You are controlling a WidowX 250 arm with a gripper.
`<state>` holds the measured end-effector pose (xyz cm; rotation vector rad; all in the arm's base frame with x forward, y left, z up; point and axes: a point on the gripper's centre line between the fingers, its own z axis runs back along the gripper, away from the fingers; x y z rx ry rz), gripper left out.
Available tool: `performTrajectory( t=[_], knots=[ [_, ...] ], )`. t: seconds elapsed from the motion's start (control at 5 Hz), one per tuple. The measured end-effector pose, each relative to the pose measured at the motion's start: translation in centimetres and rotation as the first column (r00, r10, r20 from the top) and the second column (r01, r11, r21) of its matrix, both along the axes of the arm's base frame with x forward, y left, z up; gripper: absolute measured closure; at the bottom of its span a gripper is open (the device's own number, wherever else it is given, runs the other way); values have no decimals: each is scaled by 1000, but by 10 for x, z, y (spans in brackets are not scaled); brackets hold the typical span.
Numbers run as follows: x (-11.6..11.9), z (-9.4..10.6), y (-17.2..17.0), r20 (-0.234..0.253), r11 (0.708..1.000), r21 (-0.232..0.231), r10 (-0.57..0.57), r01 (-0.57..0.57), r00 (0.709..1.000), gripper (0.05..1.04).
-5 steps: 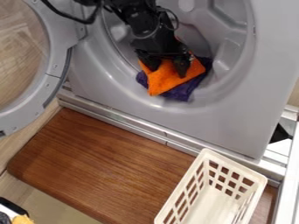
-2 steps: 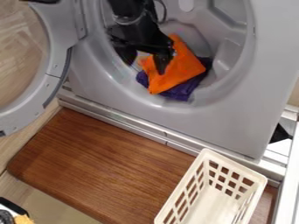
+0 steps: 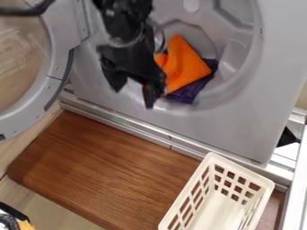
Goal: Put the towel in the washing machine
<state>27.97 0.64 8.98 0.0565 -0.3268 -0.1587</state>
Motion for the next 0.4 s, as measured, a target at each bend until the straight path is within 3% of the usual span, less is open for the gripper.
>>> performTrajectory(
  t=[0.2, 0.4],
  knots=[
    [-20, -15, -4, -40, 999, -17, -34, 33, 999, 83],
    [-20, -15, -4, -36, 999, -16, -35, 34, 999, 83]
  ],
)
